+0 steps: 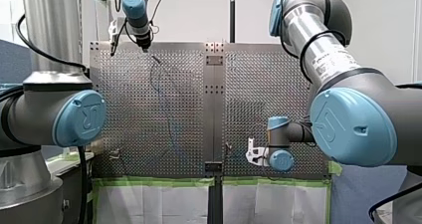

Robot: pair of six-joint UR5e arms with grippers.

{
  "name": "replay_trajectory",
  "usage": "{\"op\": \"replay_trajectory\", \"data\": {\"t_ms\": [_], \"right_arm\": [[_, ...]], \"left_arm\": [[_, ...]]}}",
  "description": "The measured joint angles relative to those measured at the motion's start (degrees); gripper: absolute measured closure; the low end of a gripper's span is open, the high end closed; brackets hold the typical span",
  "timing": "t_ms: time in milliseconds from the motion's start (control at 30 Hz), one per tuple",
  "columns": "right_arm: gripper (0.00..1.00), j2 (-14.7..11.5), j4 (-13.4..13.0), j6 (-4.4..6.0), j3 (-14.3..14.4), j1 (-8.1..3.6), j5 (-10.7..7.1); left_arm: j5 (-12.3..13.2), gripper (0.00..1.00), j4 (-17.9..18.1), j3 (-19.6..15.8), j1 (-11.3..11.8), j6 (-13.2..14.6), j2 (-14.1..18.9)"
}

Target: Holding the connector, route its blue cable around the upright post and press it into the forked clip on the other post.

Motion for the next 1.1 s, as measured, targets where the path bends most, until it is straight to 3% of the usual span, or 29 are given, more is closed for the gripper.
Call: {"op": "replay_trajectory", "data": {"t_ms": [300,733,1100], "right_arm": [[1.0,-0.01,0.0,0.02,0.0,0.0,0.0],[1.0,0.0,0.12,0.07,0.01,0.01,-0.04],[1.0,0.01,0.47,0.42,-0.01,0.08,-1.0]], "left_arm": [[-0.11,0.01,1.87,-0.18,-0.55,3.95,0.26],[-1.62,0.01,8.48,-5.97,-0.94,10.73,0.25],[2.68,0.01,14.35,-11.86,-1.55,16.54,-1.1]]}}
